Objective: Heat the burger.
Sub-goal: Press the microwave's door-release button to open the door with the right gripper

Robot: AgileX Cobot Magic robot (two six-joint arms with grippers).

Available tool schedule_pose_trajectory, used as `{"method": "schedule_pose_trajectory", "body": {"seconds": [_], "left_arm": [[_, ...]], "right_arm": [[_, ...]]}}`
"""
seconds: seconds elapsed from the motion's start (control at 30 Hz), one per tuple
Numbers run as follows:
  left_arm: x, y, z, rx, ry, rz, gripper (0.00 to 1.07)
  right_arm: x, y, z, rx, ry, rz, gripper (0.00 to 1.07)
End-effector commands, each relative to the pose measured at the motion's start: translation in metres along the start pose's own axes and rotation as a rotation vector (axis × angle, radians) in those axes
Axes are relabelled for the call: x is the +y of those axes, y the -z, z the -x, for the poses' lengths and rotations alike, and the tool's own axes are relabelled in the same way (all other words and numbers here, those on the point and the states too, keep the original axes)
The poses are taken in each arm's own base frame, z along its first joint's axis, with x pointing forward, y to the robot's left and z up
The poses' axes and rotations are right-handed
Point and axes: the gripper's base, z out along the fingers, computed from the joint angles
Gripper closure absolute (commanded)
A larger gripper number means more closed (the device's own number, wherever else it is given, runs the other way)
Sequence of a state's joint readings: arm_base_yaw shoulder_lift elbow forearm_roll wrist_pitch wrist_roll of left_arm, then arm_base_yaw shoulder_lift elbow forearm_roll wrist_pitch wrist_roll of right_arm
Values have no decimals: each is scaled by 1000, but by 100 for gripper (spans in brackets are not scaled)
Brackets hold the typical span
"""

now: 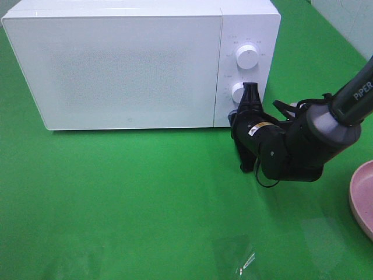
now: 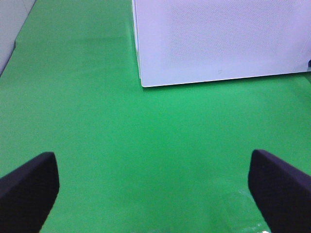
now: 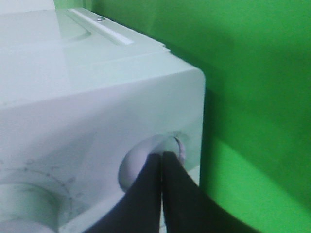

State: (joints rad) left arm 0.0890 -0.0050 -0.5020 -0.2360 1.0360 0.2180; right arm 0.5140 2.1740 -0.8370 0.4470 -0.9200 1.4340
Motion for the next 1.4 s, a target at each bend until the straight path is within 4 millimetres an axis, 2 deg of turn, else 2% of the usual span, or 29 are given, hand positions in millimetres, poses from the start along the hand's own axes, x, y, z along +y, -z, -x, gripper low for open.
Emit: {"method": "schedule_pose_trajectory", "body": {"seconds": [0.03, 0.23, 0.67, 0.93, 1.23, 1.4], "left_arm": [[-1, 2, -1, -24, -2, 5, 9], [-1, 2, -1, -24, -2, 5, 9], [-1, 2, -1, -24, -2, 5, 9], [-1, 2, -1, -24, -2, 5, 9], [-1, 2, -1, -24, -2, 5, 9], [-1, 2, -1, -24, -2, 5, 9]], "right_arm": [[14, -2, 2, -25, 4, 99, 107], [19, -4, 13, -46, 7, 111, 107], [39, 2, 11, -30, 51, 174, 107], [31, 2, 16, -75, -31, 110, 107], [33, 3, 21, -127, -68, 127, 107], [41, 0, 19, -133, -69, 182, 107]]}}
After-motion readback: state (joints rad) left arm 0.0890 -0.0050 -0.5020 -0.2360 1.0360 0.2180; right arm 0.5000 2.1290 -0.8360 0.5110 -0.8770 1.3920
